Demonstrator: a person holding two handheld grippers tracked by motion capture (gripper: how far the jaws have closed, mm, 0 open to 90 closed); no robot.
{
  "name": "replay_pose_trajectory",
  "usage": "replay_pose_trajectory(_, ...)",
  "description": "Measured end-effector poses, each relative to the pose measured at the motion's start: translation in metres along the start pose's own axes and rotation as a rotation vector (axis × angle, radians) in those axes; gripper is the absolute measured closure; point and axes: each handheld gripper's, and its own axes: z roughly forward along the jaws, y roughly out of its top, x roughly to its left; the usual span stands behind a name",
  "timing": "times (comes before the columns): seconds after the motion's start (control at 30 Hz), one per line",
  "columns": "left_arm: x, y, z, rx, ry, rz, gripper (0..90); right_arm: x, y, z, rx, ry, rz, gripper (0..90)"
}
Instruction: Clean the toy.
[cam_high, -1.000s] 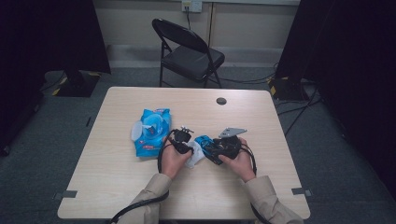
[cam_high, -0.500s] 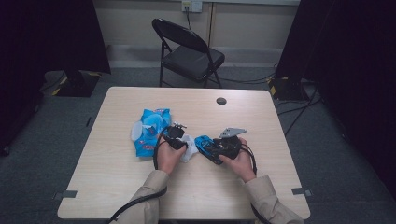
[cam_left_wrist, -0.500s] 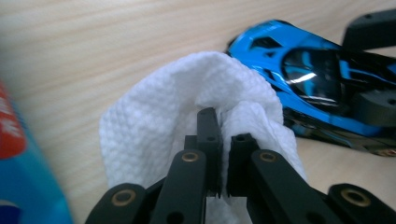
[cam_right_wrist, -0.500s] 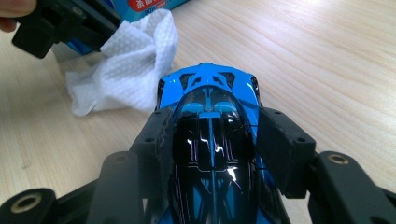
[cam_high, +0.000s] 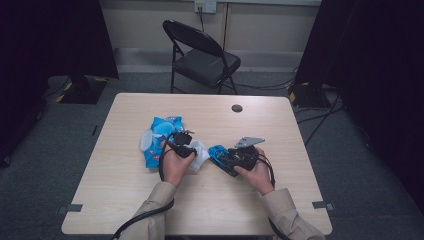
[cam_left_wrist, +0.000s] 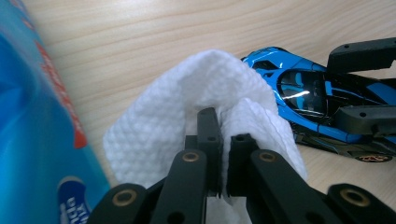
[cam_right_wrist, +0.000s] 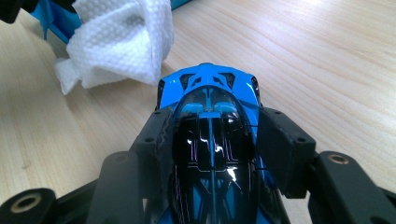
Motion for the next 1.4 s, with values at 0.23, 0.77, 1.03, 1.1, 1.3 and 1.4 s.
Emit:
replay_pose_trajectory(0.23, -0.001, 0.002, -0.006, -0.019, -0.001, 0.003, 87.5, 0.0, 0.0, 0.0, 0.0, -0.001, 0.0, 47.4)
replay_pose_trajectory(0.77, -0.002, -0.001, 0.017, 0.035, 0.064, 0.05, 87.2, 0.0, 0.0, 0.0, -0.002, 0.0, -0.001, 47.3)
replay_pose_trajectory(1.03, -0.013, -0.002, 0.03, 0.055, 0.057, 0.09, 86.3, 0.0, -0.001, 0.0, -0.006, 0.0, -0.001, 47.4)
replay_pose_trajectory(1.1, -0.014, -0.002, 0.03, 0.063, 0.048, 0.095, 86.3, 0.0, -0.001, 0.0, -0.007, 0.001, -0.001, 47.4)
replay_pose_trajectory(1.3, -0.018, -0.005, 0.029, 0.072, 0.036, 0.12, 86.6, 0.0, -0.001, 0.0, -0.007, 0.001, -0.001, 47.4)
replay_pose_trajectory(1.4, -0.02, -0.006, 0.029, 0.078, 0.015, 0.114, 86.8, 0.0, -0.001, 0.0, -0.007, 0.001, -0.002, 47.4)
